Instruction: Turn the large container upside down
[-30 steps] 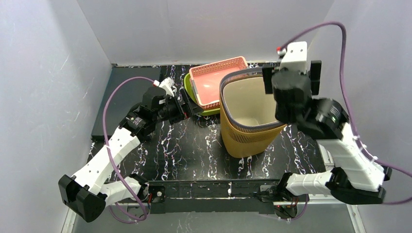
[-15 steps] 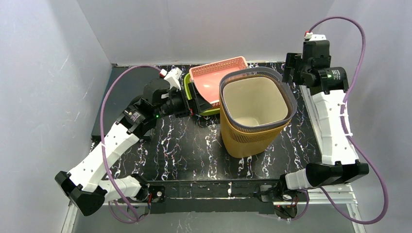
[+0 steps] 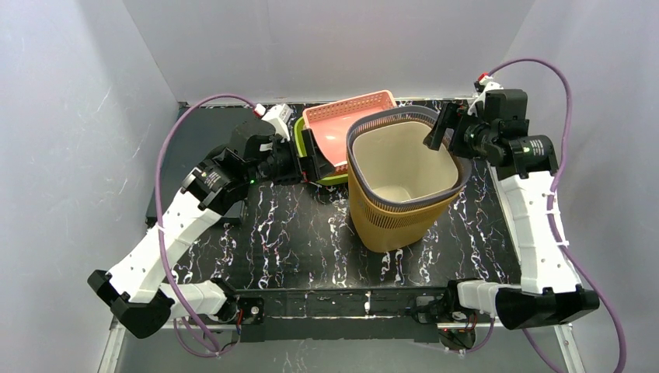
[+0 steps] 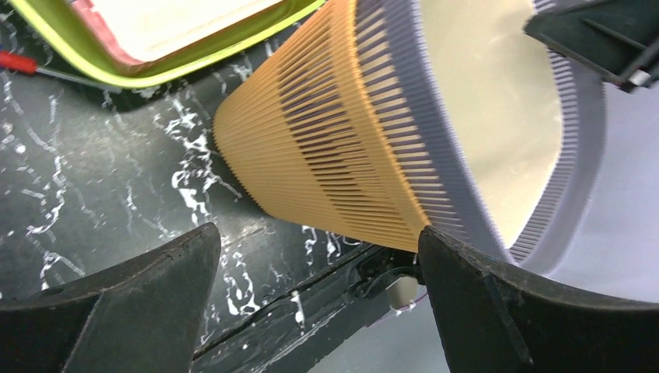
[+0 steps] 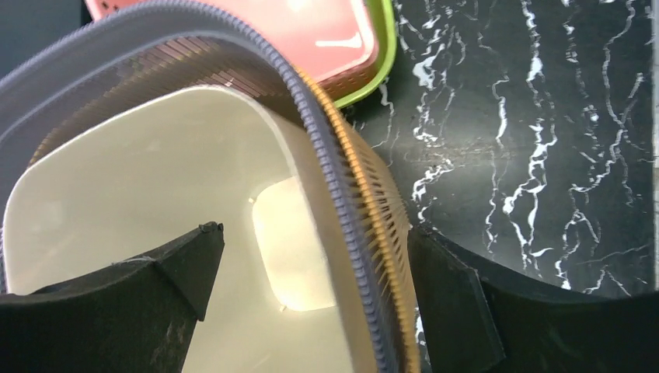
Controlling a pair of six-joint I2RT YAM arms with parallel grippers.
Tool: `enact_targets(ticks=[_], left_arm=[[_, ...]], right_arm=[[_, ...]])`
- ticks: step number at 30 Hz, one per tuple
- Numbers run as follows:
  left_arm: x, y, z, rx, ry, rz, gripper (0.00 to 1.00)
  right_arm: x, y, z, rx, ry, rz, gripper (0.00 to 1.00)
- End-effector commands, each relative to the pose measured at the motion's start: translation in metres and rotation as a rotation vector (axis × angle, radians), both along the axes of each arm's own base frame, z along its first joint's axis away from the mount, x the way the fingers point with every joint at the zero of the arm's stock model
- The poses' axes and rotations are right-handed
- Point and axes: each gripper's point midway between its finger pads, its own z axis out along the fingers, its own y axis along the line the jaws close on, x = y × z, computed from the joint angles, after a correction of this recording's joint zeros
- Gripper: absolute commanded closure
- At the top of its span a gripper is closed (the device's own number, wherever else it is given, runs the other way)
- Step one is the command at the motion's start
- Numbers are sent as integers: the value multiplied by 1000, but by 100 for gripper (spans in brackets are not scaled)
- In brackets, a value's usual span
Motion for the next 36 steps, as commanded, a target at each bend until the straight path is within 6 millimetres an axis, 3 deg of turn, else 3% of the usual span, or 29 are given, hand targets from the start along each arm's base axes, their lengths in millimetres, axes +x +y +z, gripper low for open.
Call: enact_targets(ticks=[1,4,12,16,19,21,25,29,32,36], left_arm=[[-2,29,6,90,-22,86,3],[-4,46,10,147,-24,132,3],[-20,73,21,195,-28,177,4],[-29,101,30,250,-42,246,6],[-37,130,36,317,-62,315,9],[-43,141,40,344,-77,324,12],[-51,148,32,385,-50,312,17],[-57,150,13,409,-5,302,20],[-58,135,7,358,-48,220,21],[-56,127,4,305,-66,213,26]], right_arm=[[-22,41,-6,189,57,105,3],[-27,59,-6,200,68,147,4],[-47,148,-12,278,62,222,7],[-61,184,-14,254,17,208,4],[-62,193,-11,243,4,243,3],[-58,184,-4,160,-27,252,2],[-43,162,40,29,-183,256,1],[-48,169,76,16,-267,373,10],[-56,186,77,41,-257,486,19],[-68,215,62,76,-189,629,36]])
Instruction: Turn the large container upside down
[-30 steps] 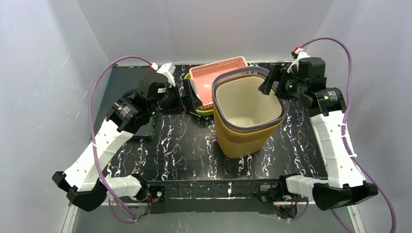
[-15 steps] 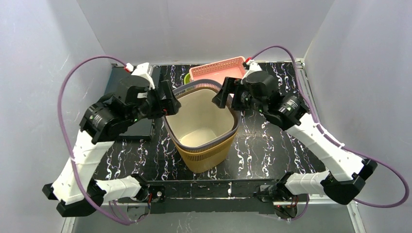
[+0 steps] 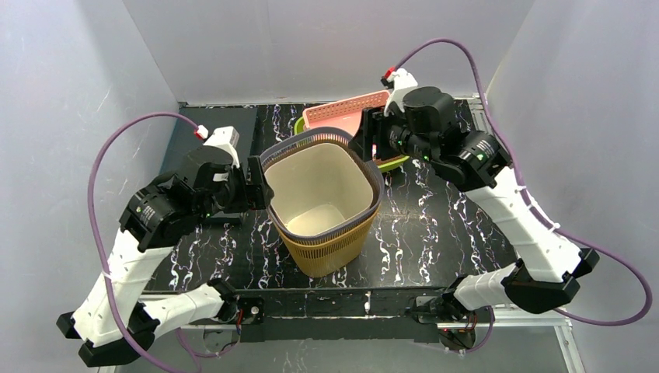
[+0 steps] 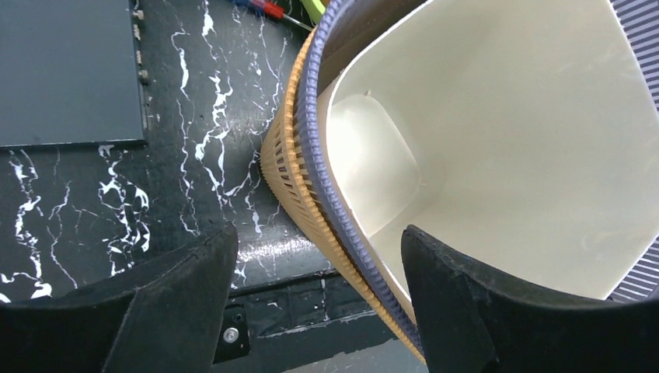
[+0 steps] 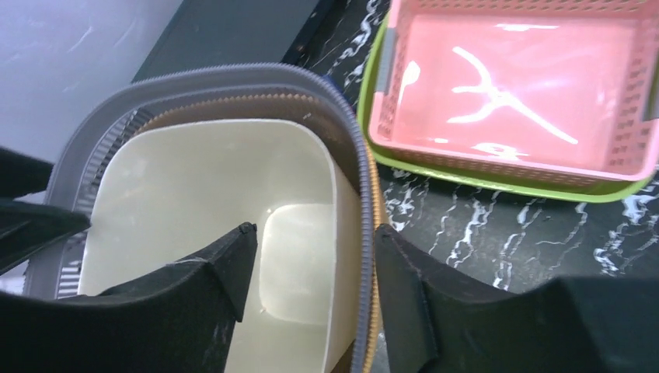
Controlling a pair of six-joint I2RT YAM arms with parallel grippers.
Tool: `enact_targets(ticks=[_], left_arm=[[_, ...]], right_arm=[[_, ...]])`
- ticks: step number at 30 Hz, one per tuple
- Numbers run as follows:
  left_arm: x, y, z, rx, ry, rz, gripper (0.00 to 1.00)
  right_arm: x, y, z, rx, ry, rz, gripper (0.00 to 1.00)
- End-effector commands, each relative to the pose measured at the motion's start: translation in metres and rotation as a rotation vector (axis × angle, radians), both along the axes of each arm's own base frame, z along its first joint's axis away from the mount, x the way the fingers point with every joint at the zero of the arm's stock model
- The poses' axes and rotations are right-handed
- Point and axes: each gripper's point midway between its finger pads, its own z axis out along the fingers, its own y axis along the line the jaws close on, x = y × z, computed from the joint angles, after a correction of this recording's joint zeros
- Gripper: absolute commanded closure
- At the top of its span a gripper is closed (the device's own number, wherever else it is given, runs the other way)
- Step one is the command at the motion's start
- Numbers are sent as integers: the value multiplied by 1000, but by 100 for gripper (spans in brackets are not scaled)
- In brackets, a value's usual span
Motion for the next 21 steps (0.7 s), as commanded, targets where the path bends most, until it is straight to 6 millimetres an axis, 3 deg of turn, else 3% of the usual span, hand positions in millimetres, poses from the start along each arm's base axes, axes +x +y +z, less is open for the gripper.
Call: enact_targets(ticks=[1,5,8,12,18,21], left_arm=[[2,-9,7,-56,-53,-39,26],[6,-9,2,-30,-46,-34,28],[7,-11,-3,-21,-30,-35,30],[10,-11,-4,-14,-27,-29,31],[10,-9,-4,-3,-32,-24,34],[10,-9,-4,3,-36,-29,34]], right_arm=[[-15,32,-19,-49,48,189,40],[-19,38,-28,-135,39,188,46],[-13,32,-36,-228,24,140,48],[-7,20,-38,-351,-26,62,48],[-16,28,-30,-509,-144,36,47],[-14,28,-45,-606,-125,23,46]])
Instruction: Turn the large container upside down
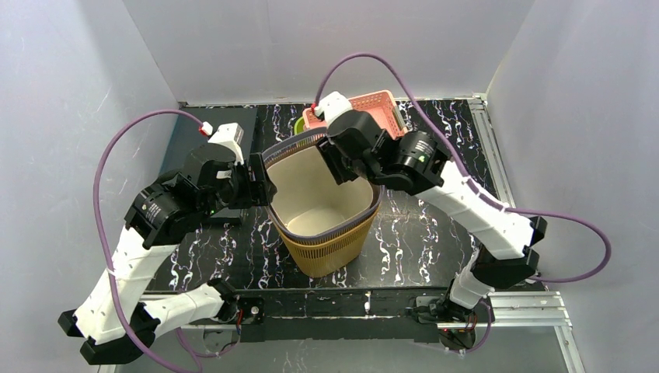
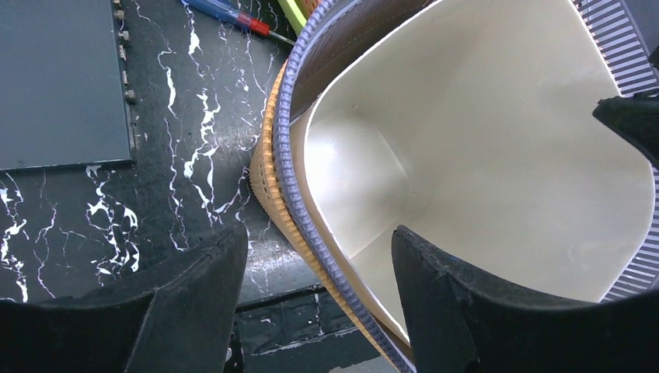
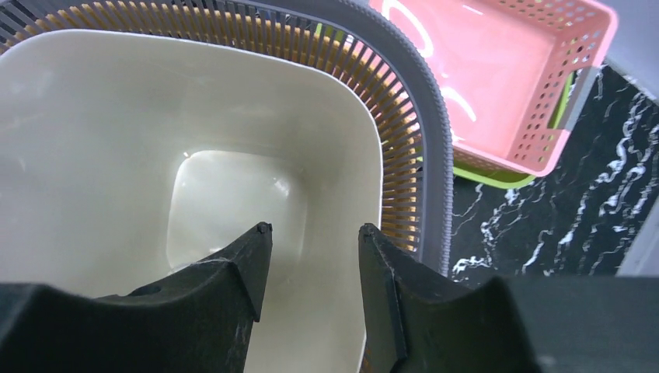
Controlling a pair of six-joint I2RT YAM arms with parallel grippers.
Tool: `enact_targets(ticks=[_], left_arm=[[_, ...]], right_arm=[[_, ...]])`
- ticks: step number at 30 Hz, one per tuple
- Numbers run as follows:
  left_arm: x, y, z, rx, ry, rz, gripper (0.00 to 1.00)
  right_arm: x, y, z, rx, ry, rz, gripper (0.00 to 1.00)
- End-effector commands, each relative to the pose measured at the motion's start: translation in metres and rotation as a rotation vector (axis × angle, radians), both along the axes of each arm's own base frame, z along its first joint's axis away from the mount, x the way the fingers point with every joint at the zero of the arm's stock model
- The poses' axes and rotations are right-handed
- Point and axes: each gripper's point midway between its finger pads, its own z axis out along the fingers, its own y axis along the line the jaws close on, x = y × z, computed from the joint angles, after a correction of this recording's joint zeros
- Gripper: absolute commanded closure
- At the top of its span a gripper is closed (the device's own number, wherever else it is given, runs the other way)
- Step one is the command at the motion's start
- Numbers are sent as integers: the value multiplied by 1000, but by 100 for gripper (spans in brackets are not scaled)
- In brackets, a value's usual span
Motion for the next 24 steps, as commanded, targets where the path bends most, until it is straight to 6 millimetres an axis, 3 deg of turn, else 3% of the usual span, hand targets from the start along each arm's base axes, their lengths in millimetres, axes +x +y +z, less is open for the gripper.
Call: enact_targets(ticks=[1,5,13,24], left_arm=[[0,4,-1,24,-14,-3,35],[0,6,-3,34,-10,2,35],[1,9,-7,52,-5,17,35],[1,9,-8,54,0,20,36]], right_arm=[[11,-14,-14,-200,-60,-85,46],[11,-12,-24,-247,-87,-135,47],[11,-3,-1,-148,-138,-115,47],[20,-28,-3,-199,-208,-206,45]])
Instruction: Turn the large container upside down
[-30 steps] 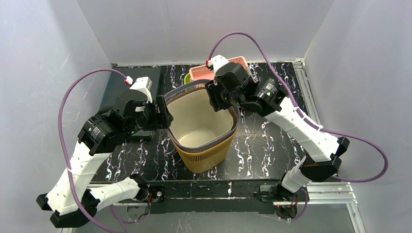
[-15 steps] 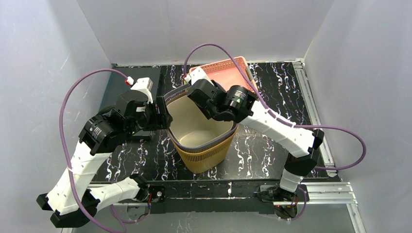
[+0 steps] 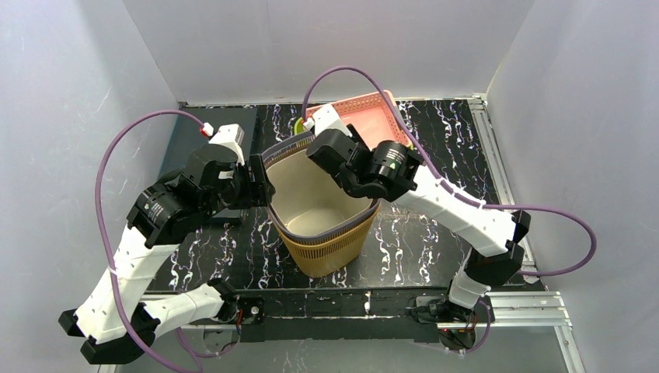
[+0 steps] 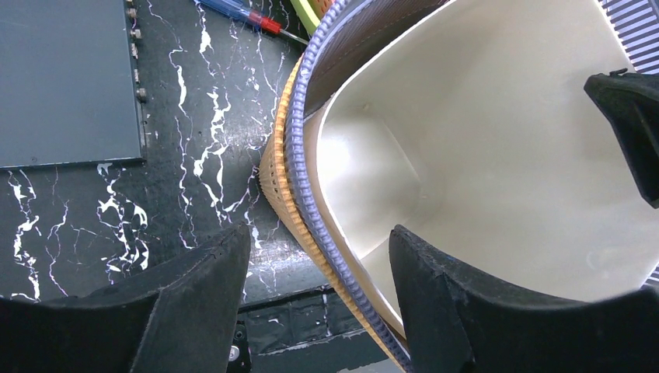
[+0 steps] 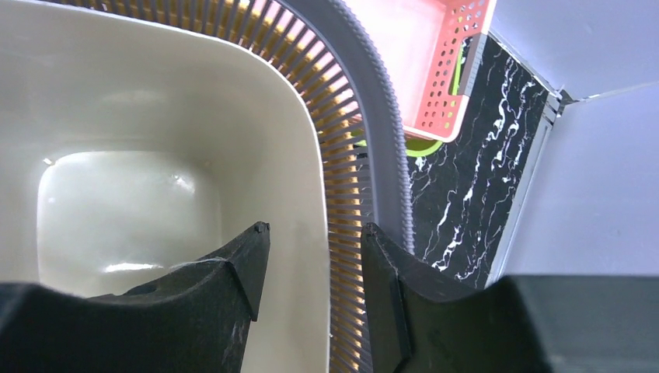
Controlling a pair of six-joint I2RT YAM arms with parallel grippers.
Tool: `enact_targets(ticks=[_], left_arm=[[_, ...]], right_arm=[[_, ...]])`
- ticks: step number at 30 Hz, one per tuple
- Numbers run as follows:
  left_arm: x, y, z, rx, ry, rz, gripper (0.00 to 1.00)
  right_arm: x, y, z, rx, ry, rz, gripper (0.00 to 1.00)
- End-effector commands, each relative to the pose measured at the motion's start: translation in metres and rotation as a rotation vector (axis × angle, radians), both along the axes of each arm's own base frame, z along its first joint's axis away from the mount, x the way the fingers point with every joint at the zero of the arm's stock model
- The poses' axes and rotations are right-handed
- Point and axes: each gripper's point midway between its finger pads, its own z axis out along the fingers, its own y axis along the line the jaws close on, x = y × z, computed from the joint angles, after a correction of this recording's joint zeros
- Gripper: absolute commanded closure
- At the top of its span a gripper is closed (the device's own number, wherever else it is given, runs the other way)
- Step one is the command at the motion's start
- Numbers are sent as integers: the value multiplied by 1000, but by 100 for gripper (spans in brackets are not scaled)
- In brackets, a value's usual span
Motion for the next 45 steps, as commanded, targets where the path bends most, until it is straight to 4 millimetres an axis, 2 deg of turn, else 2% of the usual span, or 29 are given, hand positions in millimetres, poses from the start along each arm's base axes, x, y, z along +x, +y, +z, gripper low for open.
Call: enact_targets(ticks=[1,6,9,13,18,21,28,30,33,34,39,45], left_arm=[[0,5,-2,26,0,10,36],[0,4,-3,23,5,8,37],[-1,5,-3,23,4,11,37],[-1,6,-3,26,1,15,37],[2,6,0,27,-7,20,38],[2,7,2,27,-15,27,39],[5,11,10,37,-38,37,43],[6,11,12,40,-40,37,44],[7,13,14,53,-46,46,46],[7,15,14,60,-48,54,46],[9,29,17,102,-59,111,51],[15,48,29,159,-81,176,54]], right_arm=[[6,-13,20,55,-79,-48,45],[5,-4,-8,52,12,-6,49],[7,-6,-19,32,43,-6,54],[12,-10,-15,77,50,-13,63],[10,-5,-8,208,100,40,75],[8,-4,-13,242,132,51,77],[10,-3,-35,175,184,19,80],[11,-3,-36,162,188,14,79],[13,3,-27,189,176,20,95],[13,6,-23,209,172,26,97],[12,26,-7,341,178,47,99],[15,39,-11,423,206,-17,99]])
